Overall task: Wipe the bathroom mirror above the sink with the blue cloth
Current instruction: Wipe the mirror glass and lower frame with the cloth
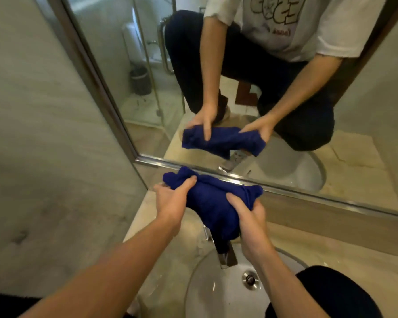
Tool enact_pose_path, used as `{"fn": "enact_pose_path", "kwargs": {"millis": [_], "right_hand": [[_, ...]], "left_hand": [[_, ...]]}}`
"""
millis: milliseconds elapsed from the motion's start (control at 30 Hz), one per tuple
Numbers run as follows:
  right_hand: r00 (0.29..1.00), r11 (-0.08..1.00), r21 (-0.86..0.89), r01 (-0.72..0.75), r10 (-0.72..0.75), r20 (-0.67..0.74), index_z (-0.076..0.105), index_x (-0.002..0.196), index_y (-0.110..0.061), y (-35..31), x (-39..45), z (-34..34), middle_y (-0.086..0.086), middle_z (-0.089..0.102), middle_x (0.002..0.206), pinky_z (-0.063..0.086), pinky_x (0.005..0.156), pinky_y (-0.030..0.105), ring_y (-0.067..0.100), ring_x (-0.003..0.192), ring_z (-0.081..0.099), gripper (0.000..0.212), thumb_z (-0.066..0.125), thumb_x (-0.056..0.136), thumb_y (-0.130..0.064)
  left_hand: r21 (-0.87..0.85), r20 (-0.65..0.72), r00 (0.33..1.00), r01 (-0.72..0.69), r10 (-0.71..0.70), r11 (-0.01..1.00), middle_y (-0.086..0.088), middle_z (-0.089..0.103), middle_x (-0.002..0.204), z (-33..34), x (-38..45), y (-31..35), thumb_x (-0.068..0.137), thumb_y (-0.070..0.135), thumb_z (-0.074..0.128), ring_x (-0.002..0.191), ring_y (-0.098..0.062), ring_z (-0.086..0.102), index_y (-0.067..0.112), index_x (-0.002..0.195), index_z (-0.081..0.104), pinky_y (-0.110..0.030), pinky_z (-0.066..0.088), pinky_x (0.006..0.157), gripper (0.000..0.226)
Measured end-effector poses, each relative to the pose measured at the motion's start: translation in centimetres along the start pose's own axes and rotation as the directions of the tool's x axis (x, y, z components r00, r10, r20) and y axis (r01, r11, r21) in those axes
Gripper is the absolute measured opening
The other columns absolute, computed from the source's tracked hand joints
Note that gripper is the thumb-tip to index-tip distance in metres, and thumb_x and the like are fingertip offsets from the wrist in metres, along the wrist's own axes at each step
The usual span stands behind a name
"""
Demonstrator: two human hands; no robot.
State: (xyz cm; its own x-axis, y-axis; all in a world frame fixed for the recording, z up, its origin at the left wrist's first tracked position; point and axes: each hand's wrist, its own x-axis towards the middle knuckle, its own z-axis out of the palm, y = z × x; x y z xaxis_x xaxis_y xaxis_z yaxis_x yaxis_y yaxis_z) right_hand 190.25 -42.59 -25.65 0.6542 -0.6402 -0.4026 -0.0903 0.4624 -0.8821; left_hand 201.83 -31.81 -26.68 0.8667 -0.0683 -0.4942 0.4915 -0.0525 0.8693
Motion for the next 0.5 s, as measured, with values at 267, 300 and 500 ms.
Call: {"fn": "enact_pose_path", "kwargs": {"millis": [267, 300, 500], "right_hand": [[0.975, 0.978, 0.052, -0.203, 0.198, 0.101, 0.045, 0.121, -0.017, 0.1, -1.1, 1.8, 0.008, 0.067, 0.109, 0.059, 0.072, 0.038, 0.023, 0.094, 0.071, 0.058, 0.082, 0.077, -0.025], [0.965, 0.967, 0.051, -0.250, 0.245, 0.091, 0.040, 0.122, -0.020, 0.0, -1.1, 1.8, 0.007, 0.063, 0.108, 0.058, 0.068, 0.037, 0.024, 0.093, 0.069, 0.060, 0.081, 0.078, -0.022], [0.951, 0.966, 0.066, -0.248, 0.230, 0.208, 0.057, 0.124, -0.023, -0.1, 0.1, 1.0, 0.009, 0.071, 0.112, 0.057, 0.060, 0.031, 0.023, 0.087, 0.073, 0.049, 0.073, 0.081, -0.004]], "left_hand": [[0.351, 0.223, 0.975, -0.064, -0.017, 0.934, -0.007, 0.077, 0.095, -5.7, -2.4, 7.8, 0.076, 0.028, 0.082, 0.089, -0.021, 0.073, 0.010, 0.102, 0.073, -0.030, 0.058, 0.071, 0.032], [0.399, 0.249, 0.968, -0.081, -0.023, 0.914, -0.006, 0.077, 0.093, -6.2, -2.8, 8.5, 0.079, 0.025, 0.080, 0.087, -0.020, 0.073, 0.011, 0.099, 0.074, -0.028, 0.058, 0.070, 0.025], [0.417, 0.363, 0.932, -0.161, -0.001, 0.895, -0.011, 0.076, 0.098, -6.6, -3.6, 9.4, 0.090, 0.016, 0.070, 0.081, -0.019, 0.073, 0.007, 0.104, 0.073, -0.025, 0.060, 0.068, 0.017]]}}
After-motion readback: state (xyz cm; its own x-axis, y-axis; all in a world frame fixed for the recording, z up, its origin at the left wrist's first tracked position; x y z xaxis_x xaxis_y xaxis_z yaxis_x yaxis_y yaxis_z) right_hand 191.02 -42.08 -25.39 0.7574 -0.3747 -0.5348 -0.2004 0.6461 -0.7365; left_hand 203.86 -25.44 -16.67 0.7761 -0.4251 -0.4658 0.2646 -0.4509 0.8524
